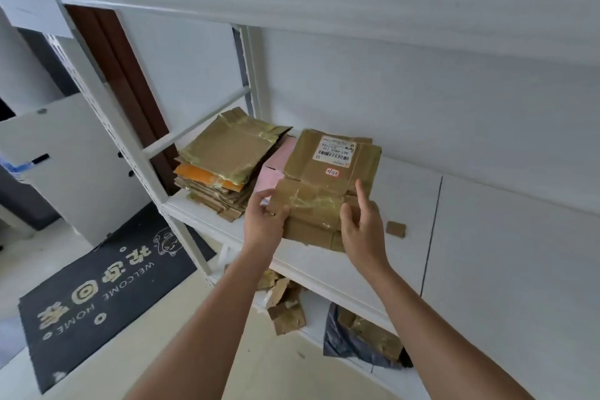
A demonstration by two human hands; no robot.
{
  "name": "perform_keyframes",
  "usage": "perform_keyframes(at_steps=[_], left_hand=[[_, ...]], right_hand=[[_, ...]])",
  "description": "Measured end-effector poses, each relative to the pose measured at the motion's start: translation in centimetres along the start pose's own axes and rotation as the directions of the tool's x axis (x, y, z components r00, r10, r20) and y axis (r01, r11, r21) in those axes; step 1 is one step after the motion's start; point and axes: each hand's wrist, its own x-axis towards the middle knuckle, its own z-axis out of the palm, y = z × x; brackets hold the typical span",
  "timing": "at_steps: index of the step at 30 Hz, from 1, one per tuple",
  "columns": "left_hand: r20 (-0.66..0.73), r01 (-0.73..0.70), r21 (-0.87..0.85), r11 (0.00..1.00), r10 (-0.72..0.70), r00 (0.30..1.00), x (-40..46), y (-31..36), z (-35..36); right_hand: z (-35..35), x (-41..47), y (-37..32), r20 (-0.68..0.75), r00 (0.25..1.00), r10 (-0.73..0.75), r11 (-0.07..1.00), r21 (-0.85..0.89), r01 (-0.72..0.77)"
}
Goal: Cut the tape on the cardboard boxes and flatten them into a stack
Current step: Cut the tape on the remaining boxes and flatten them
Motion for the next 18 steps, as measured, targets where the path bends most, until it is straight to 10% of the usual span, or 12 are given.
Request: perform_keyframes(at_steps=[12,18], left_hand=[[0.143,-0.23,0.582,0.78,0.18,0.973,16.6,-0.3,1.7],[0.311,-0.38,0.863,0.332,0.243,0.919,19.9,-3.8,2.5]], right_hand=[[9.9,12.3,3.4,0.128,0.978,0.165,0.927,-0.358,-0.109],[13.0,12.5,5.7,0.138,0.94,0.313,0.852,-0.478,-0.214]])
